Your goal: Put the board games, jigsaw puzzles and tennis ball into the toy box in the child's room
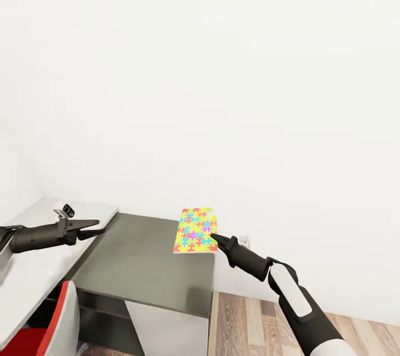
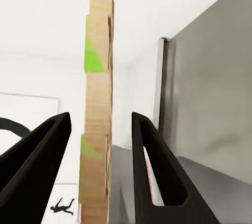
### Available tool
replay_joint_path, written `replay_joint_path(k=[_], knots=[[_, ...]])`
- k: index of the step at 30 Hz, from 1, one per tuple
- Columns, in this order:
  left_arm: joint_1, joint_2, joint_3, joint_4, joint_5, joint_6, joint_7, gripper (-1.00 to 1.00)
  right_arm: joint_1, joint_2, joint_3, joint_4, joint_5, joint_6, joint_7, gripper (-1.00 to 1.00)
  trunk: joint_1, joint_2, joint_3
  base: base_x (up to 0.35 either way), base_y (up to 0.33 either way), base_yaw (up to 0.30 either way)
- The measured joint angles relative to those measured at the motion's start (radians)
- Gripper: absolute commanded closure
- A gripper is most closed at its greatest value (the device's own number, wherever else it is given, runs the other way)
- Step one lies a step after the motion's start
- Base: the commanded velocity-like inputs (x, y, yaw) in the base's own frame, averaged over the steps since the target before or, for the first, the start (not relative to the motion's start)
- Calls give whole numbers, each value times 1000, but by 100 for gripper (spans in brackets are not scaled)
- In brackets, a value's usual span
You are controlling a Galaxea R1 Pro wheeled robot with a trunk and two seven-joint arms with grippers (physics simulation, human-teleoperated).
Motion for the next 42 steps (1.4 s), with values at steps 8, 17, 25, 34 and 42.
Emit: replay_joint_path(k=[8, 17, 25, 34, 42], knots=[[0, 0, 1, 0, 0, 0, 0, -100, 0, 0, 0, 1, 1, 0, 0, 100, 0, 0, 0, 0, 0, 292], [0, -1, -1, 0, 0, 1, 0, -100, 0, 0, 0, 1, 1, 0, 1, 100, 0, 0, 0, 0, 0, 292], [0, -1, 0, 0, 0, 0, 0, -100, 0, 0, 0, 1, 1, 0, 1, 100, 0, 0, 0, 0, 0, 292], [0, -1, -1, 1, 0, 0, 0, -100, 0, 0, 0, -1, 0, 0, 1, 100, 0, 0, 0, 0, 0, 292], [0, -1, 0, 0, 0, 0, 0, -100, 0, 0, 0, -2, 1, 0, 2, 100, 0, 0, 0, 0, 0, 292]])
